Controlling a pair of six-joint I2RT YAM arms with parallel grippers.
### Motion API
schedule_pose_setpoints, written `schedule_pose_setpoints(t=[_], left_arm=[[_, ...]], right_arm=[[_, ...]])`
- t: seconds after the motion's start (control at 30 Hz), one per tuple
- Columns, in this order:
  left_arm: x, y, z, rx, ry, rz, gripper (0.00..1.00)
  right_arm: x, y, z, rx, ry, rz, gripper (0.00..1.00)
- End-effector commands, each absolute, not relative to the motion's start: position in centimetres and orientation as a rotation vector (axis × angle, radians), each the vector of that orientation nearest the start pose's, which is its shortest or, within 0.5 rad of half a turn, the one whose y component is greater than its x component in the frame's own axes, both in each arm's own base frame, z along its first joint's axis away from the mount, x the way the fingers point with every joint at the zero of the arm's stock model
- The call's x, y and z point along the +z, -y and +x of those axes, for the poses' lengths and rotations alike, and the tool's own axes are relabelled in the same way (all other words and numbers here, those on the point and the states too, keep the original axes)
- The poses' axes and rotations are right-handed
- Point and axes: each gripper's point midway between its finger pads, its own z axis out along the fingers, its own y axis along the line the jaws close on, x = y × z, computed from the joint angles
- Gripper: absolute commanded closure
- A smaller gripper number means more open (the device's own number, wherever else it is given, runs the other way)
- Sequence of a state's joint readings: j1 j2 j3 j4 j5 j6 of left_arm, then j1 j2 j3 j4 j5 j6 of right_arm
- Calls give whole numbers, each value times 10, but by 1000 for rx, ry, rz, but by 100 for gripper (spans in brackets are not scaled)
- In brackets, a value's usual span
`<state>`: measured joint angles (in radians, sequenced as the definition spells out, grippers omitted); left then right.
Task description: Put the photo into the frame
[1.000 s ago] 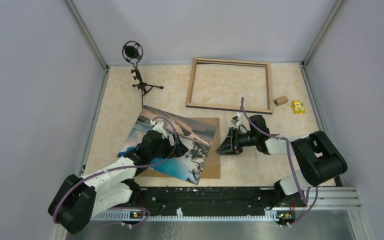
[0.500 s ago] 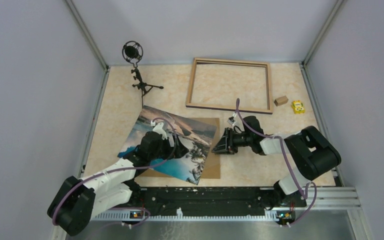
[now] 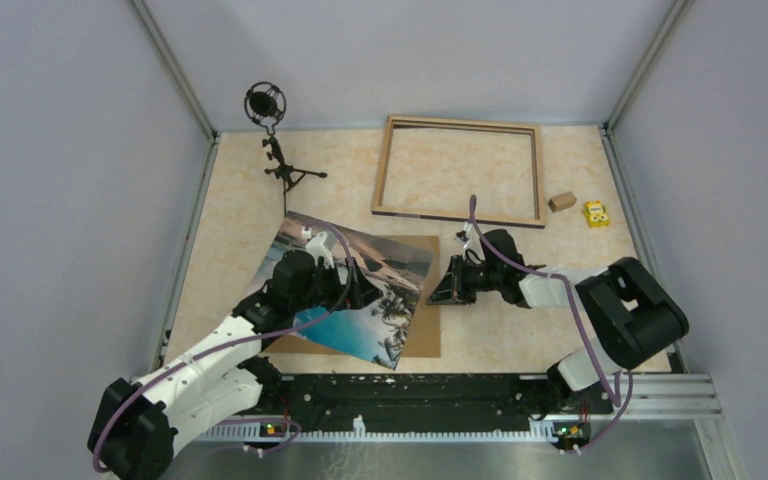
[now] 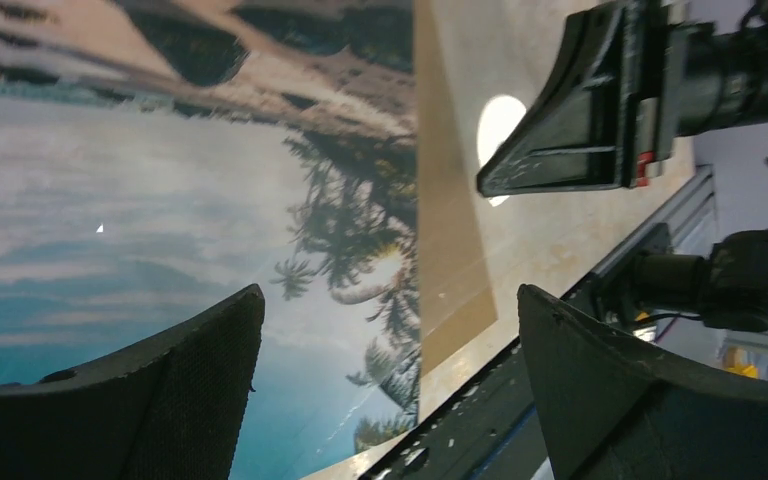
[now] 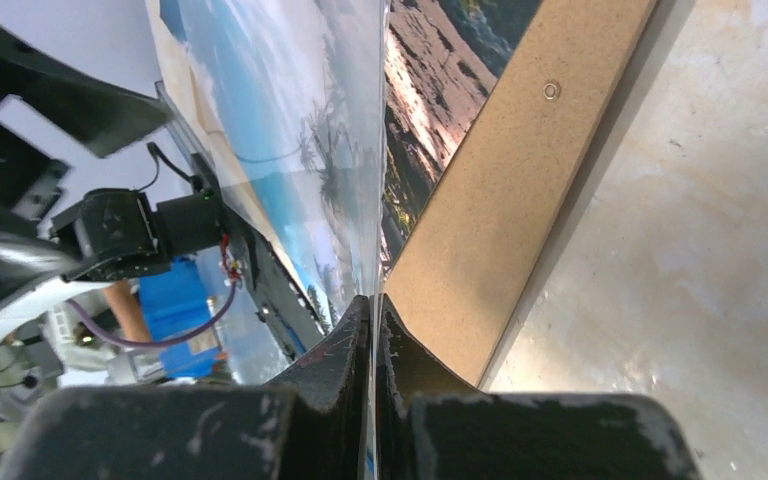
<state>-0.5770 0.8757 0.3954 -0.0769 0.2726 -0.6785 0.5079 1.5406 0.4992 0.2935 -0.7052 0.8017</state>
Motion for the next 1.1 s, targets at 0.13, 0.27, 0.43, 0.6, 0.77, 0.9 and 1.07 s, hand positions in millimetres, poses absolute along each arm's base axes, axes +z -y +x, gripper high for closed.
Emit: schedule_pose_setpoints(t=[0.13, 0.27, 0.43, 0.6, 0.77, 0.9, 1.07], left_arm=[[205, 225, 197, -1096, -2040, 212, 2], [228, 222, 197, -1098, -1971, 211, 2], [247, 223, 200, -1126, -1916, 188, 2], [252, 221, 207, -1087, -1923, 164, 2], [254, 223, 217, -1058, -1940, 159, 2], [260, 228, 231, -1042, -1938, 128, 2], [262, 242, 261, -1022, -1957, 86, 2]], right_arm=[[98, -257, 233, 1185, -2327, -191, 100], [125, -249, 252, 1097, -2268, -157, 100], [157, -251, 271, 1285, -2186, -173, 100], [167, -238, 309, 1193, -2170, -140, 100], [175, -224, 342, 1182, -2146, -75, 100], [173, -206, 365, 1137, -2143, -21, 100], [175, -182, 387, 1179, -2083, 27, 100]])
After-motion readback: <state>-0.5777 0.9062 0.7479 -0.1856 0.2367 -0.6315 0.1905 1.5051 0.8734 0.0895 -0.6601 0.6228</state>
